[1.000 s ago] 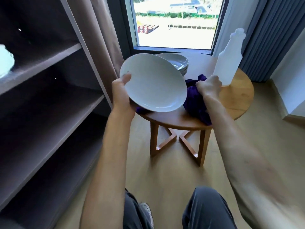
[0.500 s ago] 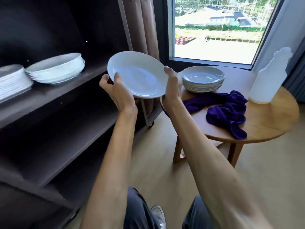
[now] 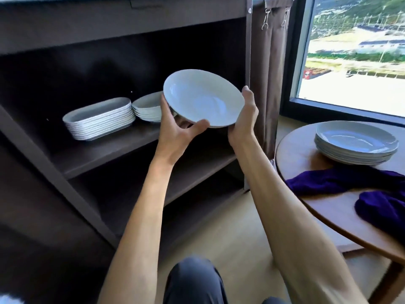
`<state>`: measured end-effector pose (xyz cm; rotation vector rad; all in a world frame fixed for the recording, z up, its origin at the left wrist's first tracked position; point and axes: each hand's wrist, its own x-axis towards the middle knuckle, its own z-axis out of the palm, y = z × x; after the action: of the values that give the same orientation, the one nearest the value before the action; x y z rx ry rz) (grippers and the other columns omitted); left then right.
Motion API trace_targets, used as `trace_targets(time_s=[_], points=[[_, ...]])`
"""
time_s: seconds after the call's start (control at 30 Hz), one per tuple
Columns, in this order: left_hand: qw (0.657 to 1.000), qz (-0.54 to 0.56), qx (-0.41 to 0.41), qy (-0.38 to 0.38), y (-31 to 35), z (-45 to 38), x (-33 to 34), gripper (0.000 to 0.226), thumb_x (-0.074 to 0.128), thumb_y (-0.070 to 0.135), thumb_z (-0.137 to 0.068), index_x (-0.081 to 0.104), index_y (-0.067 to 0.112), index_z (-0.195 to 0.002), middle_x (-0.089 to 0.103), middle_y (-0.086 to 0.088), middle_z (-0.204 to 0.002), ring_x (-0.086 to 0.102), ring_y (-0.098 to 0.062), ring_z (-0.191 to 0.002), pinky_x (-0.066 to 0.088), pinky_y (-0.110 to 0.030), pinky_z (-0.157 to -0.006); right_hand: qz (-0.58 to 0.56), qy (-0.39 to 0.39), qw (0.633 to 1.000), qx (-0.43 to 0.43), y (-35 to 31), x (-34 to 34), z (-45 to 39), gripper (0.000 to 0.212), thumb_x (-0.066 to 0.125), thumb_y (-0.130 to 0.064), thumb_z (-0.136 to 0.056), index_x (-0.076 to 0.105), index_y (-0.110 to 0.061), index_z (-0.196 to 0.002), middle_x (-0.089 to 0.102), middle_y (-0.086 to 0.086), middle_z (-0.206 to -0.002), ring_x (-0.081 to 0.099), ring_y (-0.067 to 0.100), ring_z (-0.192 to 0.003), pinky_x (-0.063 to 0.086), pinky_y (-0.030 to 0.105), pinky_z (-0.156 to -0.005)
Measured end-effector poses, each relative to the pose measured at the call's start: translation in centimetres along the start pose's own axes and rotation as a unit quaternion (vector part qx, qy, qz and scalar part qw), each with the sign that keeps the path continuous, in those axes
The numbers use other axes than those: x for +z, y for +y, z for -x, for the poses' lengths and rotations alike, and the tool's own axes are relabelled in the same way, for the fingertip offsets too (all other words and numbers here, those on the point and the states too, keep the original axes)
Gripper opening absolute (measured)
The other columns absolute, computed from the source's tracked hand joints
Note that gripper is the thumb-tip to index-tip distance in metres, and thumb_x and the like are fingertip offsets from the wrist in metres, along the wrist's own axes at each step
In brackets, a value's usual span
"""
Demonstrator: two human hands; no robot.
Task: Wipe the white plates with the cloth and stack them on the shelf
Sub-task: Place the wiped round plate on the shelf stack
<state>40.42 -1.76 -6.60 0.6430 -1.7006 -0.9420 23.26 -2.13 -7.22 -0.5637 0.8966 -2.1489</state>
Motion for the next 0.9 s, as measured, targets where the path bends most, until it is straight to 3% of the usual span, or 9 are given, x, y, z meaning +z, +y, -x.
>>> trace_targets(time_s=[0.1, 0.2, 0.33, 0.53, 0.67, 0.77, 0.9], points=[[0.998, -0.060, 0.007, 0.033, -0.7, -1.2, -2.0, 0.105, 0.093, 0.020, -0.074, 0.026, 0.017, -0.155, 0.051, 0.001, -0.147, 0.054, -0.007, -0.132, 0.049, -0.034, -0.110, 0.007, -0.044, 0.999, 0.017, 1.5, 2.1, -1.5, 0.034, 0.059, -0.046, -0.092, 0.068, -0.014, -0.085, 0.071, 0.010, -0.093, 0.069, 0.032, -0.090, 0.056, 0.043, -0.076], [0.982, -0.134, -0.002, 0.130, -2.3, -2.3, -3.7, 0.108, 0.094, 0.050, -0.065, 0.038, 0.018, -0.151, 0.054, 0.007, -0.143, 0.052, -0.002, -0.131, 0.046, -0.031, -0.111, 0.032, -0.074, 0.996, 0.024, 3.4, 4.2, -3.0, 0.042, 0.061, -0.054, -0.087, 0.070, -0.013, -0.094, 0.073, 0.009, -0.100, 0.070, 0.033, -0.100, 0.056, 0.049, -0.090], [0.961, -0.180, -0.029, 0.210, -4.4, -5.1, -6.1, 0.104, 0.088, 0.072, -0.055, 0.053, 0.019, -0.138, 0.052, 0.004, -0.132, 0.054, -0.009, -0.125, 0.049, -0.037, -0.107, 0.089, -0.112, 0.989, 0.030, 5.3, 7.7, -5.4, 0.062, 0.067, -0.063, -0.078, 0.072, -0.015, -0.118, 0.073, 0.003, -0.120, 0.065, 0.025, -0.119, 0.047, 0.049, -0.110], [0.937, -0.252, -0.055, 0.237, -7.1, -9.5, -8.1, 0.107, 0.079, 0.081, -0.055, 0.053, 0.021, -0.140, 0.052, 0.005, -0.132, 0.049, -0.014, -0.129, 0.043, -0.039, -0.111, 0.154, -0.154, 0.975, 0.037, 8.0, 11.5, -10.3, 0.050, 0.068, -0.052, -0.086, 0.069, -0.018, -0.123, 0.070, 0.000, -0.124, 0.062, 0.018, -0.121, 0.046, 0.043, -0.111], [0.921, -0.284, -0.070, 0.259, -8.4, -10.8, -8.5, 0.106, 0.072, 0.087, -0.054, 0.058, 0.019, -0.135, 0.058, 0.002, -0.131, 0.049, -0.018, -0.128, 0.044, -0.040, -0.109, 0.180, -0.164, 0.968, 0.053, 9.5, 12.2, -12.4, 0.035, 0.067, -0.044, -0.093, 0.070, -0.017, -0.115, 0.072, -0.002, -0.112, 0.063, 0.012, -0.110, 0.048, 0.028, -0.091], [0.904, -0.317, -0.073, 0.276, -9.1, -11.2, -8.5, 0.109, 0.066, 0.091, -0.053, 0.061, 0.015, -0.131, 0.061, -0.003, -0.129, 0.050, -0.022, -0.128, 0.042, -0.041, -0.108, 0.188, -0.165, 0.965, 0.074, 10.6, 12.3, -13.2, 0.036, 0.066, -0.042, -0.093, 0.068, -0.016, -0.118, 0.069, -0.009, -0.109, 0.060, 0.003, -0.104, 0.043, 0.019, -0.084], [0.898, -0.319, -0.086, 0.289, -9.3, -11.3, -8.5, 0.114, 0.062, 0.091, -0.050, 0.060, 0.008, -0.128, 0.058, -0.007, -0.131, 0.051, -0.026, -0.129, 0.041, -0.038, -0.110, 0.202, -0.150, 0.963, 0.093, 11.7, 12.4, -13.0, 0.043, 0.068, -0.045, -0.084, 0.072, -0.018, -0.117, 0.073, 0.000, -0.115, 0.064, 0.018, -0.114, 0.047, 0.039, -0.107]])
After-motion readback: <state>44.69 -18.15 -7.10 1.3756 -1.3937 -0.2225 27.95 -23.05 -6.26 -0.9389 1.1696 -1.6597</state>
